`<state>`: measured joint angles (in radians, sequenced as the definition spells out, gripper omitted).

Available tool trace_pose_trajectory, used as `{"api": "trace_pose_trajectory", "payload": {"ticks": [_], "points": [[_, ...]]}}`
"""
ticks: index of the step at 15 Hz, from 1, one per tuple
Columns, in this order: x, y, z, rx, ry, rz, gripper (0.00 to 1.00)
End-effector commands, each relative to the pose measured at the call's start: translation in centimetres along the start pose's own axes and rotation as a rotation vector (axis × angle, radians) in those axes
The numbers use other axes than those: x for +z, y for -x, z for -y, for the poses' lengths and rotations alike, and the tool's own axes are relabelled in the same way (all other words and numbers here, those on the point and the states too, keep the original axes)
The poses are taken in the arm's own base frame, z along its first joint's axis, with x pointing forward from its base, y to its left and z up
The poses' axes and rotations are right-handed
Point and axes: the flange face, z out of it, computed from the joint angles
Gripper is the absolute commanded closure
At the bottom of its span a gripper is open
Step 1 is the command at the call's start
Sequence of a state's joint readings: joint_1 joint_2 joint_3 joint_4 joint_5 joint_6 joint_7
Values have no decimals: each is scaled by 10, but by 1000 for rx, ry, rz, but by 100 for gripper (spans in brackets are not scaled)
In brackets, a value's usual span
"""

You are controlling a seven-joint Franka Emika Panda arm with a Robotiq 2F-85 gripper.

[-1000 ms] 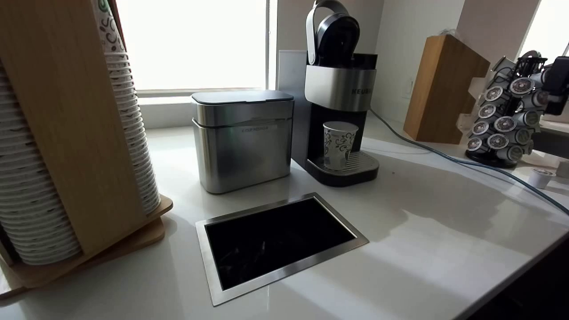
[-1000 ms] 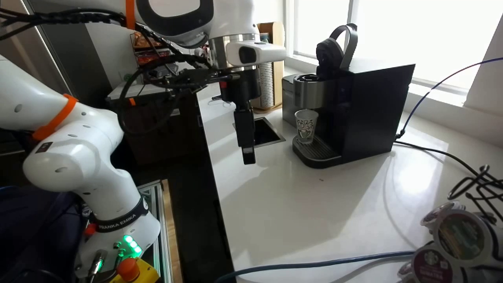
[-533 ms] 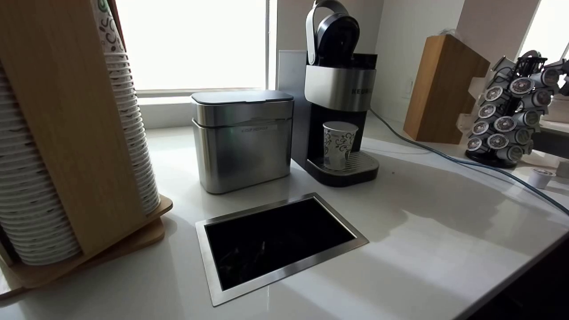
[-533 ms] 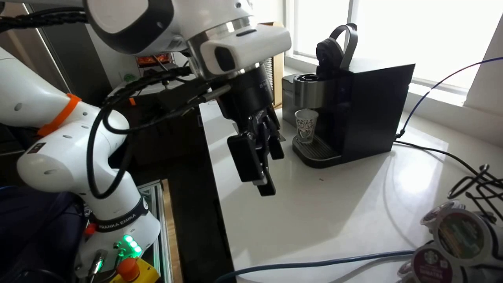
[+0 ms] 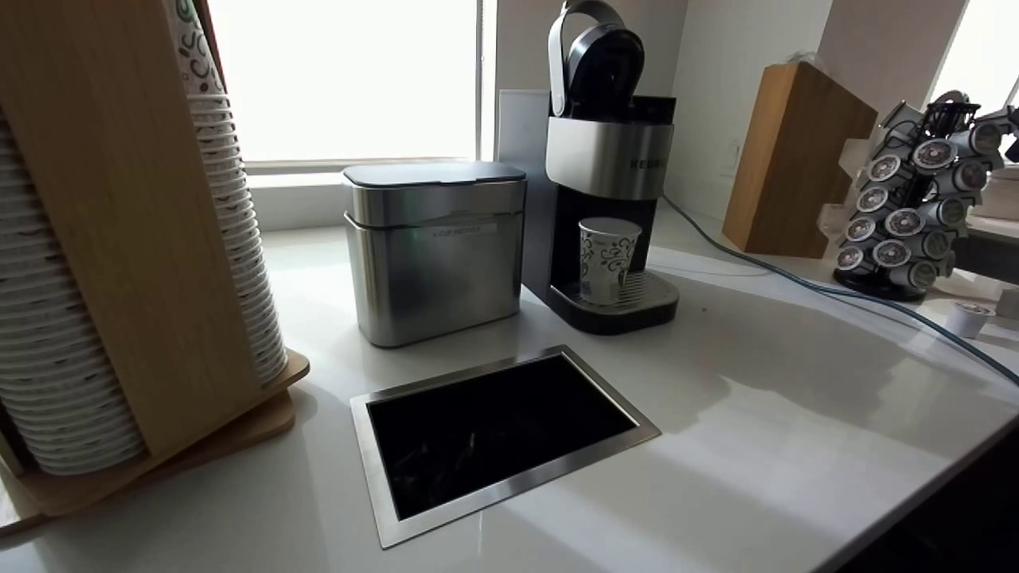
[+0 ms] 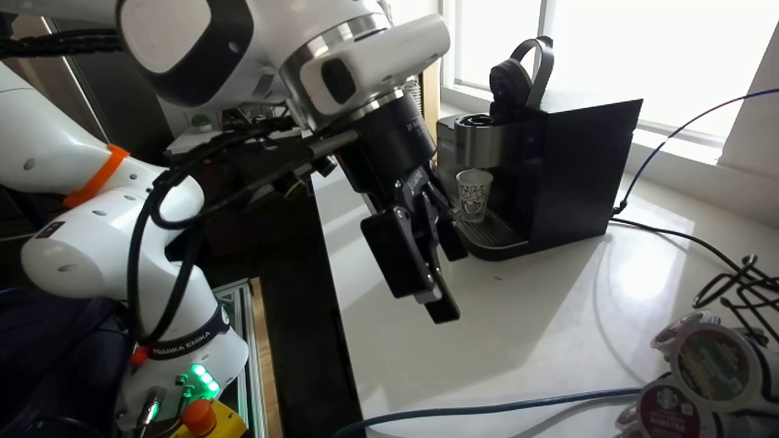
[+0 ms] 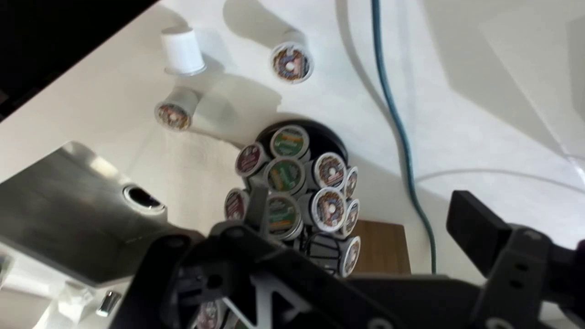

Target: Remove one coffee pod from the rack and put it in the coffee maker

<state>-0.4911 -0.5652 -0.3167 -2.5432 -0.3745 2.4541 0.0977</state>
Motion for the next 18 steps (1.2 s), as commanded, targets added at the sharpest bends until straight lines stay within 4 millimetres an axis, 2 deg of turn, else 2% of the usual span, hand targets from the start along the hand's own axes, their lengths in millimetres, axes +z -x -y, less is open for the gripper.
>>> {"api": "trace_pose_trajectory", "payload": {"ticks": [1, 3, 4, 5, 7, 9, 12, 13, 15, 17, 18], "points": [[21, -2, -22, -57, 73, -156, 0], [38, -7, -30, -22, 46, -200, 0], [20, -5, -25, -25, 48, -181, 0], [26, -5, -27, -23, 49, -181, 0], [26, -7, -25, -27, 50, -182, 0], [35, -4, -18, -157, -26, -188, 0], [50, 0, -31, -327, -65, -177, 0], [53, 1, -42, -350, -48, -178, 0], [58, 1, -62, -370, -55, -186, 0], [61, -6, -84, -311, -2, -165, 0], [54, 2, -71, -325, -37, -172, 0]]}}
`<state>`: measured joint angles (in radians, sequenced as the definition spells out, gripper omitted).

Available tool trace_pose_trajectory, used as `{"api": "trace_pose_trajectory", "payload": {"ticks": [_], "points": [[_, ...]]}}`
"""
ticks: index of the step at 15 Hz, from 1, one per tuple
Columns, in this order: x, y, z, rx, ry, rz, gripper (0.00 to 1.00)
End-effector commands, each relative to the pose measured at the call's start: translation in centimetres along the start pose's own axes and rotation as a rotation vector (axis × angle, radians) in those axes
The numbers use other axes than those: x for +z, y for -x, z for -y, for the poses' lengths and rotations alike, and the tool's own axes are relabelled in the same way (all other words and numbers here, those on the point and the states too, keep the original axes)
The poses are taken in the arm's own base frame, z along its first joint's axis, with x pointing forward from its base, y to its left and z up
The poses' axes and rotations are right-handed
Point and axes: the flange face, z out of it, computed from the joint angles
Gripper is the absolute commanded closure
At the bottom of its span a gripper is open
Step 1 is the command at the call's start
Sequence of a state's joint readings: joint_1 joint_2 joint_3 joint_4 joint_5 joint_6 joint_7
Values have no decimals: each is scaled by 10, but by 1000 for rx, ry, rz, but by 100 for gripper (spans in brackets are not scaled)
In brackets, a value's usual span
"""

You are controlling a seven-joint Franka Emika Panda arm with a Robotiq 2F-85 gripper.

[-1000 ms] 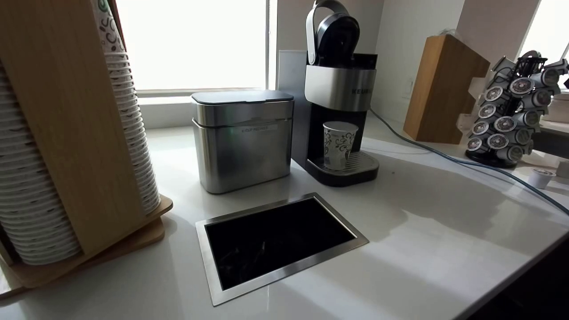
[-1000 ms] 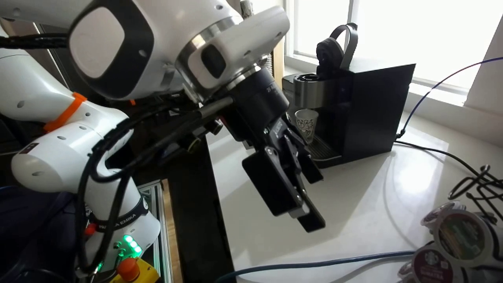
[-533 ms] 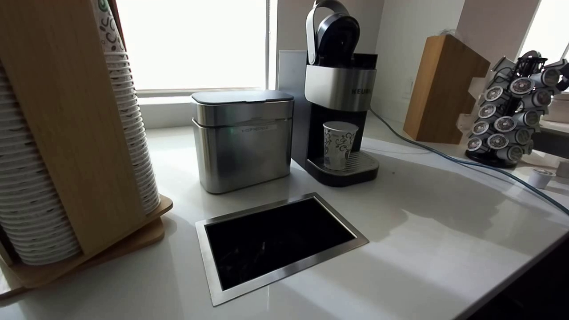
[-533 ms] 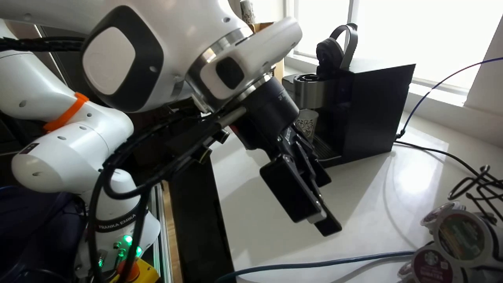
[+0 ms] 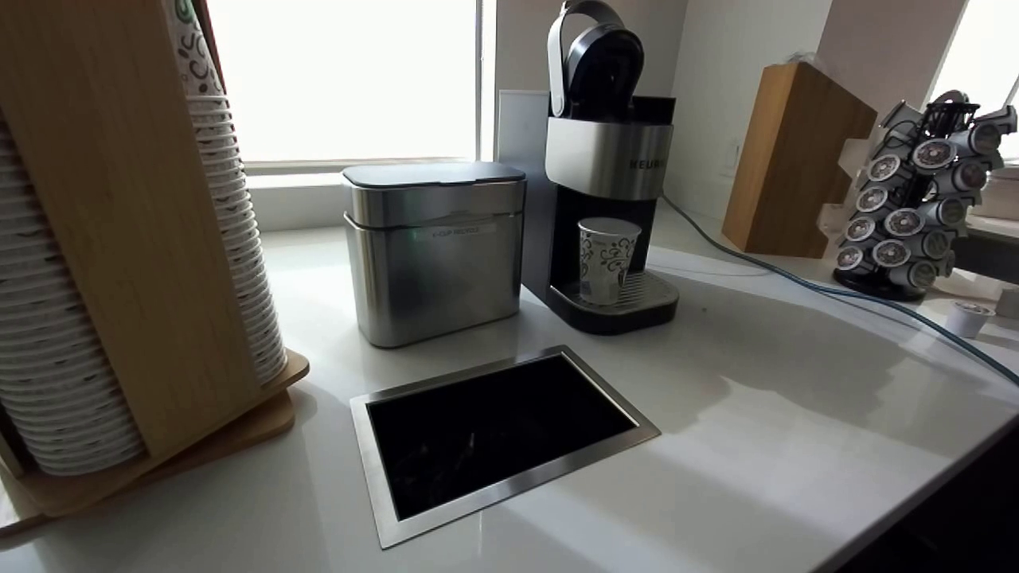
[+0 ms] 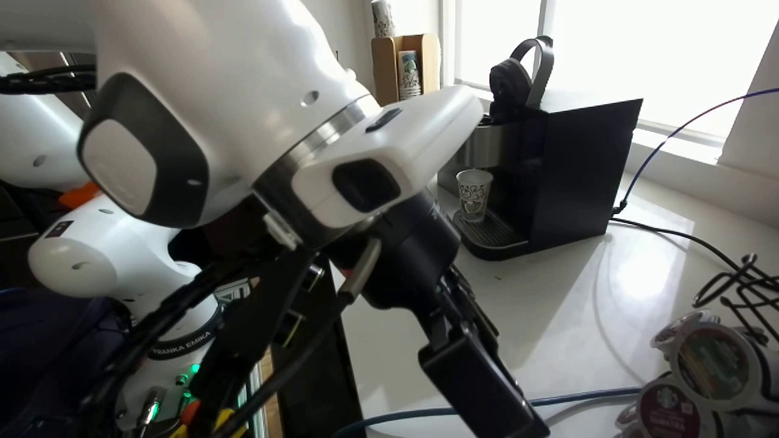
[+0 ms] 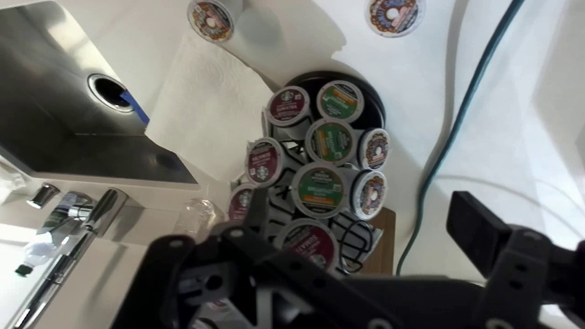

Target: Remove one coffee pod from the rack and put it in the coffee maker

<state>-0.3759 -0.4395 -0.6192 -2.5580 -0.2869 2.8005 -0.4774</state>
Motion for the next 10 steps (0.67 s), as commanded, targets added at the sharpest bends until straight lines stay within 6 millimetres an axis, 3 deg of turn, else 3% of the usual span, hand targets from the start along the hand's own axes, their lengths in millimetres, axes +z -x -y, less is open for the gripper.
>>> {"api": "trace_pose_trajectory", "payload": {"ticks": [1, 6, 10], "points": [[-1, 1, -8, 11, 14, 5, 0], [13, -12, -7, -74, -27, -58, 0], [24, -17, -2, -32, -63, -107, 0]]}}
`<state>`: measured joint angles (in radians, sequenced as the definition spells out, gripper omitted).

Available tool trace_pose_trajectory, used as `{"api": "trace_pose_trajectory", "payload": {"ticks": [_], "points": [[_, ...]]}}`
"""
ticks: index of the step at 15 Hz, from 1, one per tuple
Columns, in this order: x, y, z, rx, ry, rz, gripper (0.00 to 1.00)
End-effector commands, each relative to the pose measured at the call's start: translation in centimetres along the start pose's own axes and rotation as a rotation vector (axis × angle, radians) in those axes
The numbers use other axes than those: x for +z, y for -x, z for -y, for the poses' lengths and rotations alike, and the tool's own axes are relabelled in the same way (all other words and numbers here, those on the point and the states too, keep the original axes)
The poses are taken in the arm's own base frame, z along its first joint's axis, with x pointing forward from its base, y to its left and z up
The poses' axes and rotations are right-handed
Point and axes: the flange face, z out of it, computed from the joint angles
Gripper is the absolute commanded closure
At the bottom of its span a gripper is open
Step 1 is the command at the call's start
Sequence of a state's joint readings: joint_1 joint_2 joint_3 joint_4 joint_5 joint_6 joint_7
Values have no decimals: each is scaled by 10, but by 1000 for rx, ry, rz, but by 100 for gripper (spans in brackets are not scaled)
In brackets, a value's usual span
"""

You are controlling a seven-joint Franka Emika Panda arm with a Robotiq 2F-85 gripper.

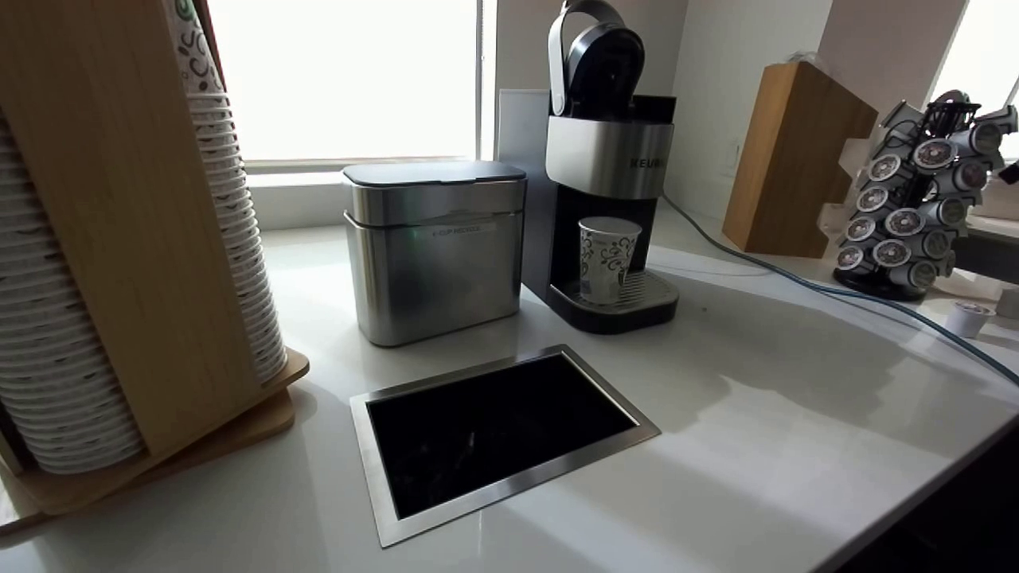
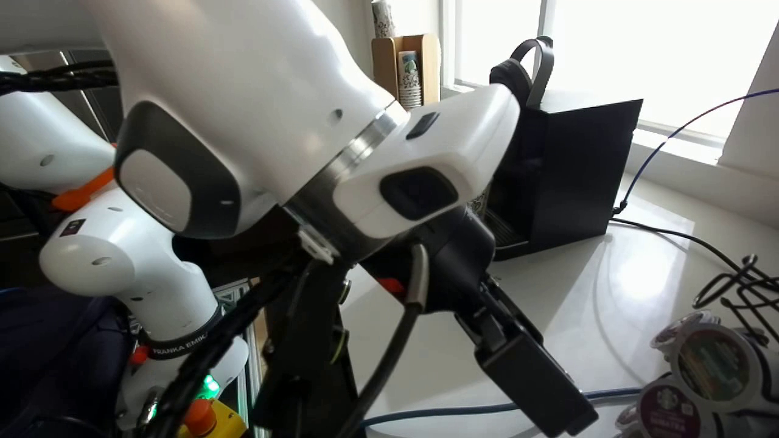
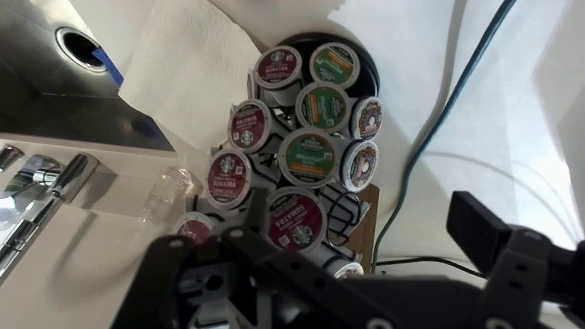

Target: Remove one coffee pod from the rack and put it in the coffee maker

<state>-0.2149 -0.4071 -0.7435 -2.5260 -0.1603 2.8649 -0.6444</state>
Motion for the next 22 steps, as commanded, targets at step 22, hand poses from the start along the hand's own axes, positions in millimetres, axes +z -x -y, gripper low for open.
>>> {"api": "trace_pose_trajectory", "payload": {"ticks": [22], "points": [[59, -30, -40, 185, 14, -38, 0]]}}
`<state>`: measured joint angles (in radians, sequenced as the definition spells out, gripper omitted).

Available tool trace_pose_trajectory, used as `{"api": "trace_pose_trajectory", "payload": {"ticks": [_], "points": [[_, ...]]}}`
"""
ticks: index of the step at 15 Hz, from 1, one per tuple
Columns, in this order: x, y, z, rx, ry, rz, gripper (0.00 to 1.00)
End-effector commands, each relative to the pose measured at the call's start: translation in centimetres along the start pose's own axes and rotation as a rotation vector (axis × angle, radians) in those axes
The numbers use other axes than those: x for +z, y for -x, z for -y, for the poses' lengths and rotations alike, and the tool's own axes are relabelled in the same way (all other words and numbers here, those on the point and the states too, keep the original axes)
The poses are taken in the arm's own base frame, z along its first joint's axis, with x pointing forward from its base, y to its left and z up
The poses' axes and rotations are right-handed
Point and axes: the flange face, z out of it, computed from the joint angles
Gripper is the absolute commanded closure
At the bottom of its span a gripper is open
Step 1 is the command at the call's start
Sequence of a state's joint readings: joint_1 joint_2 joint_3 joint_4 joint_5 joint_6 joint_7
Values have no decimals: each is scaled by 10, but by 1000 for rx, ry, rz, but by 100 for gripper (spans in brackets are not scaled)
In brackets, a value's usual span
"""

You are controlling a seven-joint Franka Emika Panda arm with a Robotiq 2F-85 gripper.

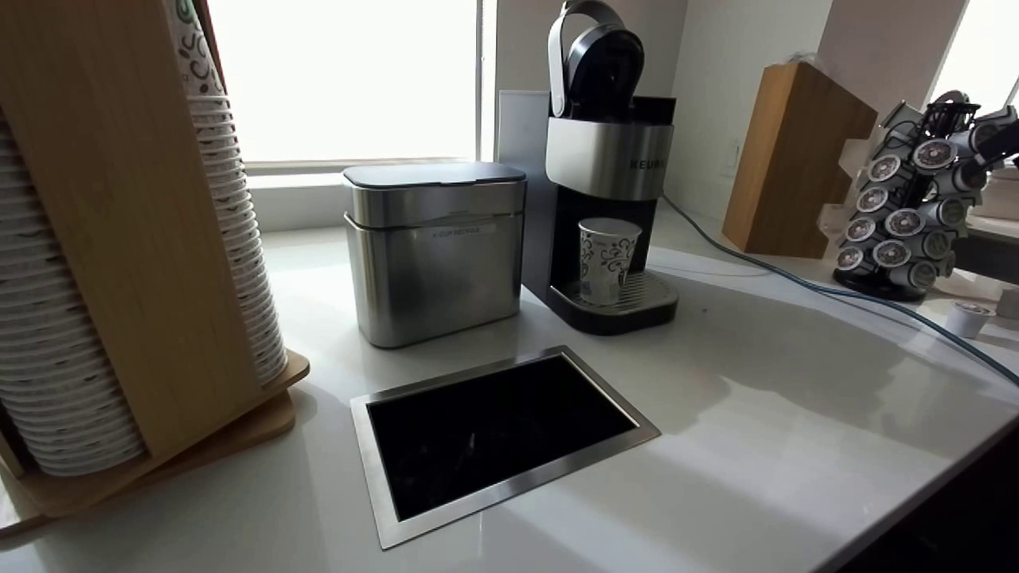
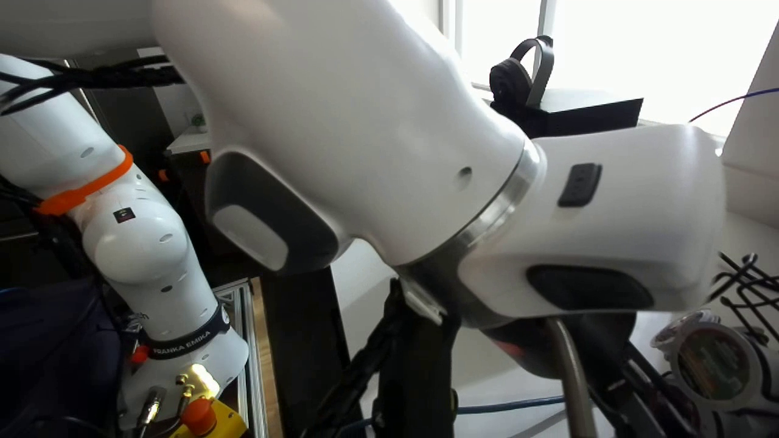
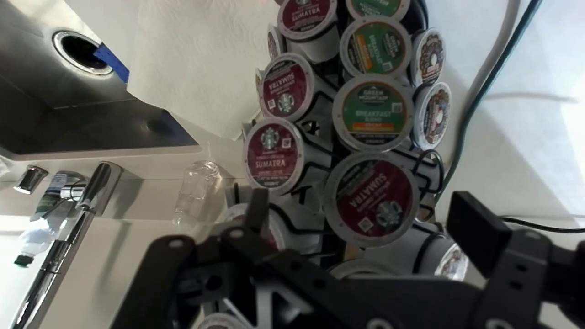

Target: Remove one coffee pod from the rack and put it in the coffee maker

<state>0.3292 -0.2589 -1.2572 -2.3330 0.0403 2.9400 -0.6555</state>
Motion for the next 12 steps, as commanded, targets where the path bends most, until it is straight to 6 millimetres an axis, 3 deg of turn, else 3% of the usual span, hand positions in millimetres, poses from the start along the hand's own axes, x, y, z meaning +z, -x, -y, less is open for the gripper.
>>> {"api": "trace_pose_trajectory", "payload": {"ticks": [1, 6, 9, 11, 12], "points": [[11, 1, 1, 22, 15, 14, 2], [14, 2, 2, 29, 32, 5, 7], [16, 2, 4, 25, 34, 4, 27], [17, 2, 8, 13, 28, 4, 51], [17, 1, 10, 6, 26, 2, 58]]}}
